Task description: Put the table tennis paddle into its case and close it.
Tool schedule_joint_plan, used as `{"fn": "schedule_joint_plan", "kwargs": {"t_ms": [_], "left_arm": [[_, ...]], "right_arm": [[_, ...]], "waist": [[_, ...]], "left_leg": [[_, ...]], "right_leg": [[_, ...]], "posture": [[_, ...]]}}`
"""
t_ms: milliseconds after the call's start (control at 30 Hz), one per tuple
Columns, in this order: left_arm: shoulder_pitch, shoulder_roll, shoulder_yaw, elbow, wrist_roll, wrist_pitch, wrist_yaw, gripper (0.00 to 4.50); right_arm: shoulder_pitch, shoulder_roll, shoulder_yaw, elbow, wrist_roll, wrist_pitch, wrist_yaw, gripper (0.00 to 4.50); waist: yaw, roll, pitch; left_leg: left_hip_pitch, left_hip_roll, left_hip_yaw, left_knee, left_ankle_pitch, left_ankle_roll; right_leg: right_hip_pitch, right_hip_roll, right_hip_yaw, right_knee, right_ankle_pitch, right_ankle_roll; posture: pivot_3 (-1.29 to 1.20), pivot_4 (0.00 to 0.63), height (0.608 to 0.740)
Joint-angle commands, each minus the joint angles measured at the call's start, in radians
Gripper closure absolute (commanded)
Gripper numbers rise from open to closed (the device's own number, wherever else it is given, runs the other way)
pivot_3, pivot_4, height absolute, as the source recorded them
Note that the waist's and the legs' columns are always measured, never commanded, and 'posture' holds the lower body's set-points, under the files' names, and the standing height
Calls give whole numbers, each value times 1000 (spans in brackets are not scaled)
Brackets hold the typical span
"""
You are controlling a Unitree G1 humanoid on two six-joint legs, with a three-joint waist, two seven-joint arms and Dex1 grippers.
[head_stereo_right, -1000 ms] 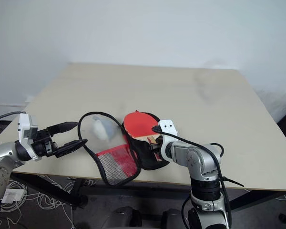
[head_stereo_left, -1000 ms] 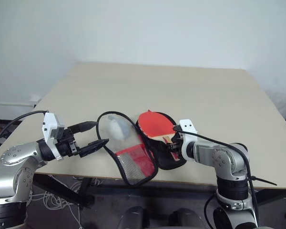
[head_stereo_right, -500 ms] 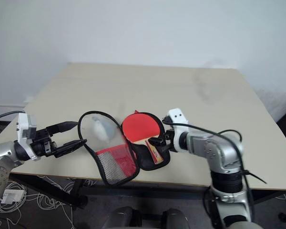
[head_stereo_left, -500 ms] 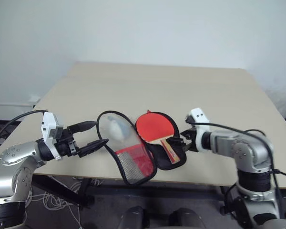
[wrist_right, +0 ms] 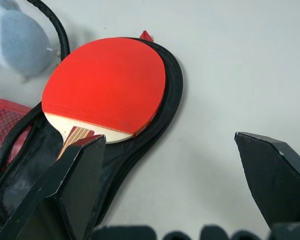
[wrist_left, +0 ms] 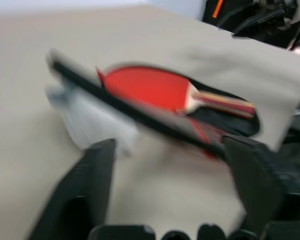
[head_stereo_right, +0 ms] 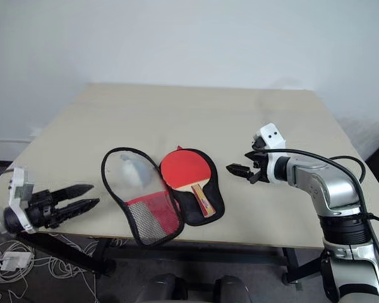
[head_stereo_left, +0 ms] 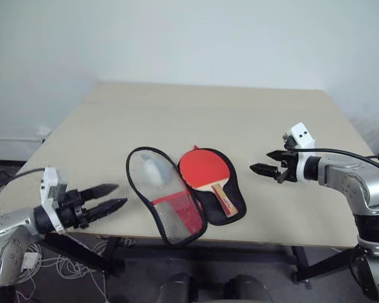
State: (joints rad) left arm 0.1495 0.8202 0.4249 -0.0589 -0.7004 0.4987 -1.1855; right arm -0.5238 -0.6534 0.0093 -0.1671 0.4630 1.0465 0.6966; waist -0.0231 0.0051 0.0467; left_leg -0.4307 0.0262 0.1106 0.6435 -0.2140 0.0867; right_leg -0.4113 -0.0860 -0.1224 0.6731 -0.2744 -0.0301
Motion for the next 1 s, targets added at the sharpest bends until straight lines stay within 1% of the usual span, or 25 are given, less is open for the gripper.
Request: {"fn": "schedule_joint_plan", "kwargs": {"t_ms": [33, 167, 200, 300, 367, 533, 600, 700, 767, 833, 900, 1000], "left_arm": [[7, -35, -14, 9, 5, 12, 34, 2719], [0, -104, -73, -27, 12, 23, 82, 4219], [-9, -123, -90, -28, 30, 6, 103, 4466], [-63, -190, -144, -28, 97, -13, 219, 4466], [-88, -216, -177, -52, 83, 29, 242, 4466], [-165, -318, -260, -169, -14, 167, 315, 4466], [-223, -383, -279, -207, -89, 254, 381, 4466], [-289, -470, -311, -212, -130, 330, 473, 4466], [-325, -522, -359, -199, -114, 354, 522, 4466], [-339, -540, -378, -194, -102, 363, 540, 4466], [-375, -582, -417, -161, -70, 362, 587, 4466], [-391, -599, -449, -145, -41, 369, 616, 4466]], "right_arm": [[-17, -12, -12, -12, -4, -32, 5, 0], [-21, -7, -13, -1, -8, -42, -2, 0], [-21, -5, -14, -1, -7, -42, -5, 0], [-20, 1, -16, -7, -3, -40, -12, 0], [-18, 5, -17, -14, 0, -36, -17, 0], [-11, 12, -18, -17, 3, -38, -26, 0], [-13, 12, -24, -14, 5, -37, -27, 0], [-17, 5, -27, 2, -3, -50, -26, 0], [-24, -5, -34, 19, -14, -67, -27, 0], [-30, -9, -37, 27, -16, -73, -27, 0], [-43, -38, -52, 44, -30, -101, -16, 0], [-35, -90, -53, 56, -46, -172, 33, 0]], "waist": [[4, 0, 0], [6, 0, 1], [5, 0, 1], [8, -1, 1], [7, -1, 0], [8, -2, 0], [8, -2, 1], [8, -2, 1], [8, -2, 0], [7, -3, 1], [8, -3, 1], [9, -3, 1]], "left_leg": [[0, 0, 0, 0, 0, 0], [0, 0, 1, 0, 0, 0], [0, 0, 1, 0, 0, 0], [0, 0, 2, 0, 0, 0], [0, 0, 2, 0, 0, 0], [0, 0, 2, 1, 0, 0], [0, 0, 2, 2, 0, 0], [0, 0, 1, 4, 0, 0], [0, 0, 2, 5, 1, 2], [0, 0, 2, 6, 2, 2], [0, 1, 5, 6, 3, 1], [0, 1, 6, 7, 3, 4]], "right_leg": [[0, 0, 0, 0, 0, 0], [1, -3, 0, -1, 0, 0], [1, -3, 0, -1, 0, 0], [1, -4, -1, -1, 1, 0], [1, -3, -2, -1, 2, 2], [1, -3, -2, -1, 2, 2], [2, -3, -2, -1, 2, 3], [3, -3, -3, 0, 3, 4], [4, -2, -3, 1, 3, 5], [7, -1, -2, 1, 3, 5], [6, 0, -1, 3, 3, 5], [6, 0, -1, 3, 4, 6]], "posture": [[0, 0, 706], [0, 0, 706], [0, 0, 706], [0, 0, 706], [0, 0, 706], [0, 0, 706], [0, 0, 706], [0, 0, 706], [0, 0, 706], [0, 0, 706], [0, 0, 706], [0, 0, 706]]}}
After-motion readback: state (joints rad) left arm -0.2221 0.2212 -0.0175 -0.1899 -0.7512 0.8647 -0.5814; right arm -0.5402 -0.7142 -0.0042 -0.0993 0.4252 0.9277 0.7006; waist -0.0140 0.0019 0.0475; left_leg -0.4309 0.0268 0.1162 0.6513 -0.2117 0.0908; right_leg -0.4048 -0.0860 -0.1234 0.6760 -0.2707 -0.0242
